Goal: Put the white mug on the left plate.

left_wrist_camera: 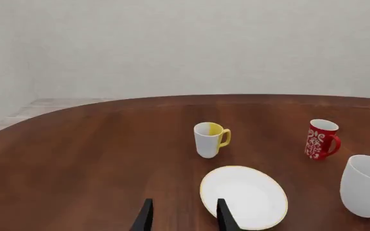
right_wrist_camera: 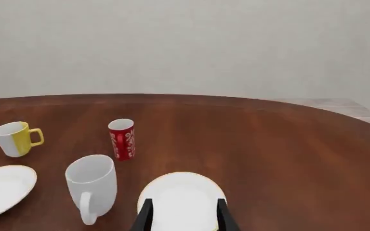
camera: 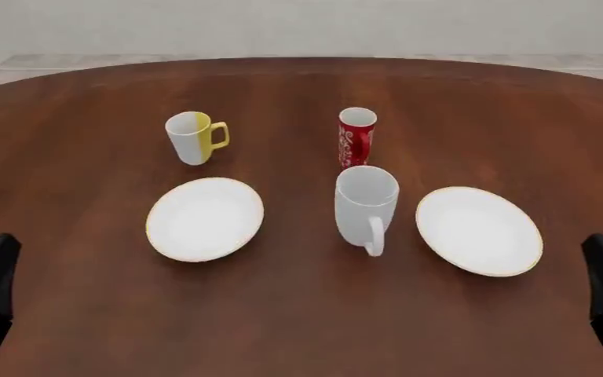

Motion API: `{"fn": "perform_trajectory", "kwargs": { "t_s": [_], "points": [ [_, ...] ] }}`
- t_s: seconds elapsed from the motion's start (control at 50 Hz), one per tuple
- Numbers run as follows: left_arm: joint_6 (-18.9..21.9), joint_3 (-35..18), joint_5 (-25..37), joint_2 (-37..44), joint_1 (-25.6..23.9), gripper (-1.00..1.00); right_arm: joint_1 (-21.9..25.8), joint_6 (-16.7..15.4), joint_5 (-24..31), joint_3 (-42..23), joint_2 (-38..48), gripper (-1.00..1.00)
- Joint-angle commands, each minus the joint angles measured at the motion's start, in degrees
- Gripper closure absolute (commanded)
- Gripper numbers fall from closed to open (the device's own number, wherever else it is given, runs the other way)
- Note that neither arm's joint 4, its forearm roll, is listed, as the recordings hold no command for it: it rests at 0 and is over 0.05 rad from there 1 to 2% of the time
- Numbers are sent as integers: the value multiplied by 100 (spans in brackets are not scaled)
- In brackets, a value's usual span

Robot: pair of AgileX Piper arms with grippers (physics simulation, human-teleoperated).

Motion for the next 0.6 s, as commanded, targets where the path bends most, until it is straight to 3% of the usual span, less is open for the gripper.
{"fn": "perform_trajectory", "kwargs": {
  "t_s": [0.02,0.52,0.54,0.56,0.58,0.6],
  "points": [
    [2,-18,-8,31,0,-100,32,-98,70,-51,20,-100],
    [5,-18,-8,33,0,-100,-142,-60,186,-110,-11,-100],
    [-1,-18,-8,34,-1,-100,-453,154,5,-288,398,-100],
    [-1,-18,-8,34,-1,-100,-453,154,-24,-287,427,-100],
    [3,-18,-8,31,0,-100,-342,92,-622,-724,1467,-100],
    [0,-18,-8,32,-1,-100,-403,165,-539,-1074,1723,-100]
  ]
}}
